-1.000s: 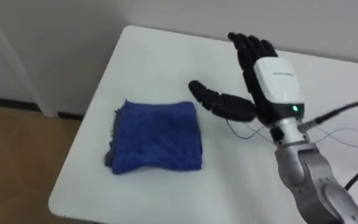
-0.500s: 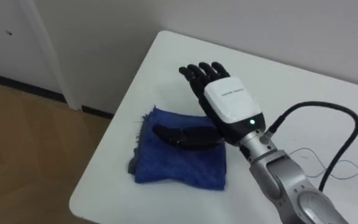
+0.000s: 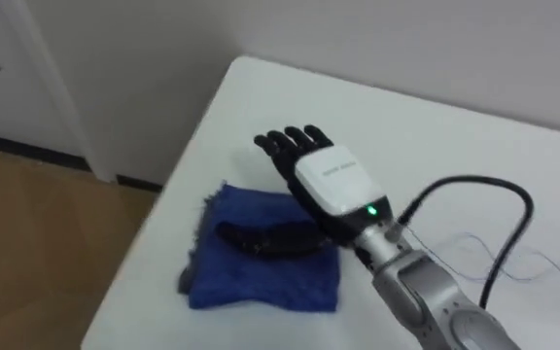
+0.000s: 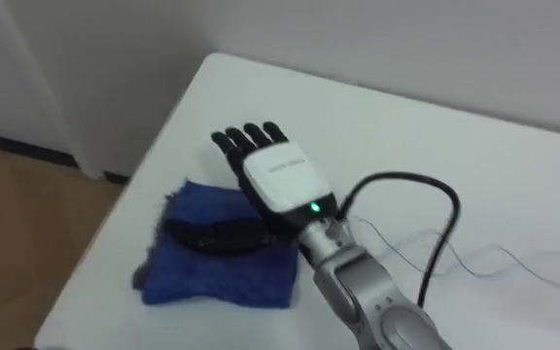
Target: Wipe table
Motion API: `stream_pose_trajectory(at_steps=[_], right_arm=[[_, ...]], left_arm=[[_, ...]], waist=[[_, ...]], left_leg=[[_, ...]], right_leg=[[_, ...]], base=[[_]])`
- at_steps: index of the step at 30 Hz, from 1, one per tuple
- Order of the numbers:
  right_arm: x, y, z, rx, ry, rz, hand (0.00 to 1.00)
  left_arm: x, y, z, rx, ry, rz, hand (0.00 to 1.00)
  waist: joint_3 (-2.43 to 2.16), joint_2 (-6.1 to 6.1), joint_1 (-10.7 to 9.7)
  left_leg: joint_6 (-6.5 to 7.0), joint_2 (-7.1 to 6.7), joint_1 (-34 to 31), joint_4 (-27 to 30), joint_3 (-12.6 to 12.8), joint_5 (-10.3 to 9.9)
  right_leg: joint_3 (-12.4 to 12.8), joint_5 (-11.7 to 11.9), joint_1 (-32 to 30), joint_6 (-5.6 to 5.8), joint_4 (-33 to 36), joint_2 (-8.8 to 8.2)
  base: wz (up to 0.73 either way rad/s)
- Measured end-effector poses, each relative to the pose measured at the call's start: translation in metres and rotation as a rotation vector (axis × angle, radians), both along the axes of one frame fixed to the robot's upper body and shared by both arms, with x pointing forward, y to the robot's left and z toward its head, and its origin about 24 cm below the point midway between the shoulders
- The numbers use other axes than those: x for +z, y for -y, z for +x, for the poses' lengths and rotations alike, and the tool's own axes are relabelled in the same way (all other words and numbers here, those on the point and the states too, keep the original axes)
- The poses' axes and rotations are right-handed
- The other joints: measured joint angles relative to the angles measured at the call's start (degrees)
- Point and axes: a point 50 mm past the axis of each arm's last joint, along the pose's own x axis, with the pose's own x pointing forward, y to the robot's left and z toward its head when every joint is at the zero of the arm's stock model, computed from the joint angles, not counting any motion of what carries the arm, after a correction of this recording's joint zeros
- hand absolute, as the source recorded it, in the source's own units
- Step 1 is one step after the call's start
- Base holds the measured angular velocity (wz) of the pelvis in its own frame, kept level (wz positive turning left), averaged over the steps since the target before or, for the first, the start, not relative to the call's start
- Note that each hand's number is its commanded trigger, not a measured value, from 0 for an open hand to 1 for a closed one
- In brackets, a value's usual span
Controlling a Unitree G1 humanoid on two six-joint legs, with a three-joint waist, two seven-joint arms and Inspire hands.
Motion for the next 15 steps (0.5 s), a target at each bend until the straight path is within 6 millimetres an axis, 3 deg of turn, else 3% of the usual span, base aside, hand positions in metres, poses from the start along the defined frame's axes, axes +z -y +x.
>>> stream_pose_trajectory(at_steps=[1, 3, 4, 6, 8, 15], right_arm=[[-0.003, 0.004, -0.001, -0.011, -0.009, -0.018, 0.00], [-0.003, 0.006, -0.002, -0.014, -0.016, -0.020, 0.00], [-0.002, 0.004, -0.002, -0.011, -0.014, -0.010, 0.00], [-0.001, 0.002, -0.003, 0.005, -0.018, -0.006, 0.00], [-0.007, 0.004, -0.008, 0.003, -0.048, -0.013, 0.00], [-0.017, 0.006, -0.019, 0.005, -0.088, -0.050, 0.00]], left_arm=[[0.001, 0.004, 0.006, -0.024, 0.019, -0.009, 0.00], [0.003, 0.004, 0.015, -0.038, 0.039, -0.007, 0.00], [0.004, 0.004, 0.017, -0.038, 0.041, -0.004, 0.00], [0.002, 0.005, 0.014, -0.047, 0.024, -0.004, 0.00], [-0.001, 0.006, 0.007, -0.058, -0.008, 0.002, 0.00], [-0.003, 0.005, -0.002, -0.054, -0.054, -0.008, 0.00]], waist=[[0.24, -0.05, -0.13], [0.04, -0.66, -0.10], [0.21, -1.19, 0.12], [0.24, -1.53, 0.91], [0.36, -1.38, 1.03], [0.45, -1.14, 1.43]], left_leg=[[0.57, -0.04, -0.62, -1.52, 0.50, 0.39], [1.59, -0.43, -1.07, -1.13, 1.65, 0.53], [1.94, -0.84, -1.23, -1.07, 1.73, 0.67], [2.20, -1.54, -1.42, -0.71, 1.86, 0.63], [2.60, -2.12, -1.36, -0.23, 2.01, 0.48], [3.00, -2.94, -2.13, 1.10, 1.60, 0.32]], right_leg=[[0.24, -0.12, 0.52, 0.20, 0.47, -0.02], [0.43, -0.70, 0.83, 0.94, 0.59, -0.08], [0.88, -0.87, 0.84, 0.99, 0.55, -0.32], [1.46, -1.16, 0.95, 1.06, 0.36, -0.79], [1.72, -2.09, 1.67, 2.33, 0.52, -1.21], [1.69, -2.11, 1.46, 2.77, 1.42, -1.90]], base=[[0.37], [0.30], [0.15], [0.00], [0.17], [0.07]])
